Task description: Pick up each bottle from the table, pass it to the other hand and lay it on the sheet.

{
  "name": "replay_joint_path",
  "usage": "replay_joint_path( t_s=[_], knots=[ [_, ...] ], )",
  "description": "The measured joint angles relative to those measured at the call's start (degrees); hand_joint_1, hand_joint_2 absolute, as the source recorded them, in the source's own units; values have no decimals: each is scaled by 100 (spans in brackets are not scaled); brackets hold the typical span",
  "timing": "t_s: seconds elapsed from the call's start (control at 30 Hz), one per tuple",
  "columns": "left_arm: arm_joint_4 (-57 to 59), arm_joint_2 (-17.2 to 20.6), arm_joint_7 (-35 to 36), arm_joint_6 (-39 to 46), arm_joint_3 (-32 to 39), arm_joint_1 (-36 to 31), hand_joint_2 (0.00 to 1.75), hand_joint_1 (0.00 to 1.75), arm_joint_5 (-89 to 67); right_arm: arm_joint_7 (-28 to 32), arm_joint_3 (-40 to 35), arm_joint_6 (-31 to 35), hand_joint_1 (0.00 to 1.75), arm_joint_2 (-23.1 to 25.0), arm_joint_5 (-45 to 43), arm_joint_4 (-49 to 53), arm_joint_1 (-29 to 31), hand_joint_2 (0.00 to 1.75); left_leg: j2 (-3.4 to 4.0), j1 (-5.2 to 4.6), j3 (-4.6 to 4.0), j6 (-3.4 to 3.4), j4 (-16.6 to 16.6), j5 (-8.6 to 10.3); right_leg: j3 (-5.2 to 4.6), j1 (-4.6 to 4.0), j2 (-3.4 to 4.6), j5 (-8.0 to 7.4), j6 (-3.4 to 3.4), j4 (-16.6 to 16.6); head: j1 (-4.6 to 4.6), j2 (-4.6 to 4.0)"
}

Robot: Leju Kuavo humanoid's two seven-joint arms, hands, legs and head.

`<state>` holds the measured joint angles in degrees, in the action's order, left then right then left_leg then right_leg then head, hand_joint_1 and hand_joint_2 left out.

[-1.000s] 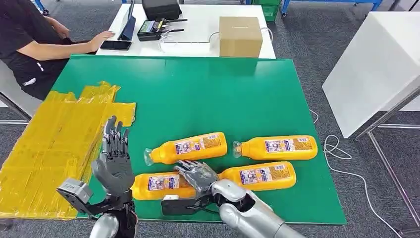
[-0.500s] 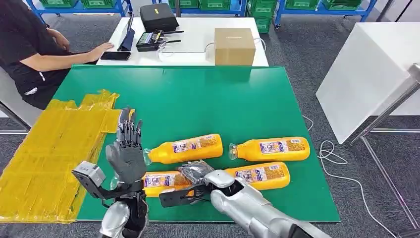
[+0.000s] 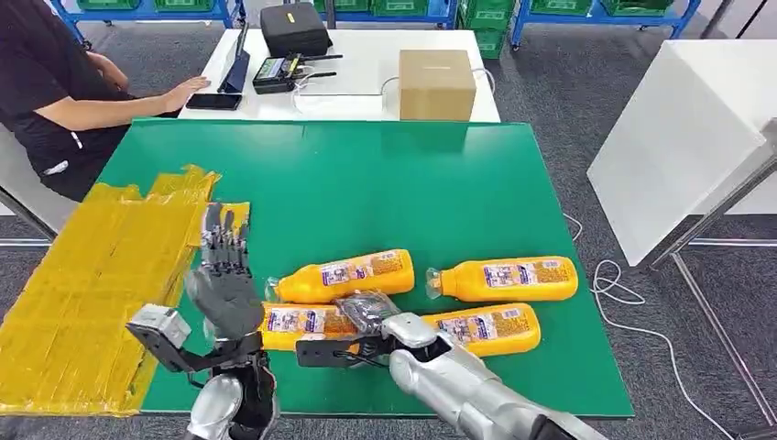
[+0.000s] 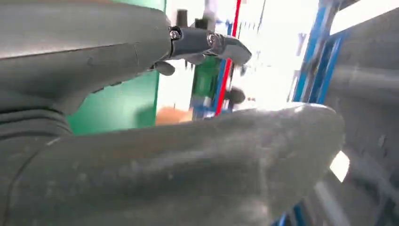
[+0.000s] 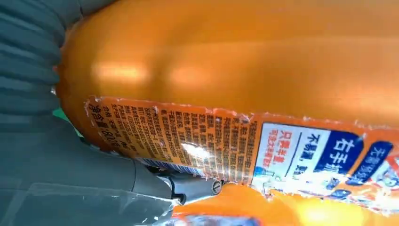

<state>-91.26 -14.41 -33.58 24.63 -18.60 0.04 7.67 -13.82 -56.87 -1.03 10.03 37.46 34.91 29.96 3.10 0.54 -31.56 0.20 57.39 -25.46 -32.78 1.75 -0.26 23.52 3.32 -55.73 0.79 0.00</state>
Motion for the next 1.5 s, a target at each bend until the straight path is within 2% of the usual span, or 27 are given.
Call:
replay_joint_path(
  t_s=[0.07,0.17,0.23,0.27,0.37,0.47,0.63,0.73,0.83,0.97,1.13,1.33,1.5],
  knots=[
    [-207,-35,-133,588,204,202,0,0,-74,-159,287,488,175,-155,-9,559,-373,175,-18,0,-9,17,1,19,-5,2,-16,4,2,-1,-2,0],
    [-376,-35,-163,680,365,409,0,0,-87,-317,511,521,175,-286,26,1121,-674,175,-32,-1,-31,19,4,27,-16,2,-32,-12,9,-1,-4,0],
    [-448,-39,-201,768,408,479,0,0,-100,-275,603,657,175,-356,26,1370,-834,175,-34,-1,-54,20,6,29,24,2,-37,-16,13,-2,-2,0],
    [-483,-46,-258,910,459,518,175,0,-135,-133,686,882,175,-376,40,1550,-948,175,-35,-1,-68,22,8,35,12,3,-38,-21,14,-2,0,0],
    [-658,-140,-546,1448,741,760,175,0,-291,329,1005,1582,175,-485,149,2455,-1605,175,-40,-1,-112,23,10,36,-22,2,-51,-26,7,-4,-2,0],
    [-889,-278,-640,1517,1264,982,175,0,-169,585,1260,1790,175,-588,245,3466,-2257,175,-35,-3,-166,22,10,34,-78,1,-49,-26,7,-4,-2,0],
    [-1162,-384,-642,1550,2309,1187,175,0,267,1108,1472,1869,175,-671,5,4632,-2757,175,-35,-3,-193,19,8,32,-115,-4,-50,-23,6,-4,0,0],
    [-1182,-424,-370,1430,2353,1241,175,0,333,1415,1554,2172,175,-671,-74,5023,-2959,175,-38,-3,-196,19,8,32,-121,-2,-53,-21,5,-2,0,0],
    [-1110,-424,456,650,2058,1219,175,0,569,1624,1628,2565,175,-671,-138,5416,-3156,175,-38,-7,-199,19,9,32,-121,3,-53,-23,7,-1,-2,0],
    [-817,-258,1427,-1143,1524,1139,175,0,1289,1749,1689,2696,175,-695,-312,5735,-3233,175,-32,-17,-200,21,9,32,-121,12,-51,-31,10,-1,-2,0],
    [-596,-107,1616,-1591,1206,1096,175,0,1535,1790,1759,2689,175,-712,-393,5870,-3239,175,-31,-22,-200,22,10,34,-123,10,-51,-30,11,-2,0,0],
    [-412,99,2046,-3539,913,1098,175,0,2184,1889,1765,2258,175,-717,-581,5833,-3128,175,-32,-20,-205,22,8,34,-124,9,-51,-28,10,-3,-2,0],
    [-279,188,2108,-4061,762,1087,175,0,2297,1919,1746,1946,175,-708,-583,5660,-3019,175,-34,-22,-206,22,8,34,-124,11,-52,-28,10,-2,-2,0]
  ],
)
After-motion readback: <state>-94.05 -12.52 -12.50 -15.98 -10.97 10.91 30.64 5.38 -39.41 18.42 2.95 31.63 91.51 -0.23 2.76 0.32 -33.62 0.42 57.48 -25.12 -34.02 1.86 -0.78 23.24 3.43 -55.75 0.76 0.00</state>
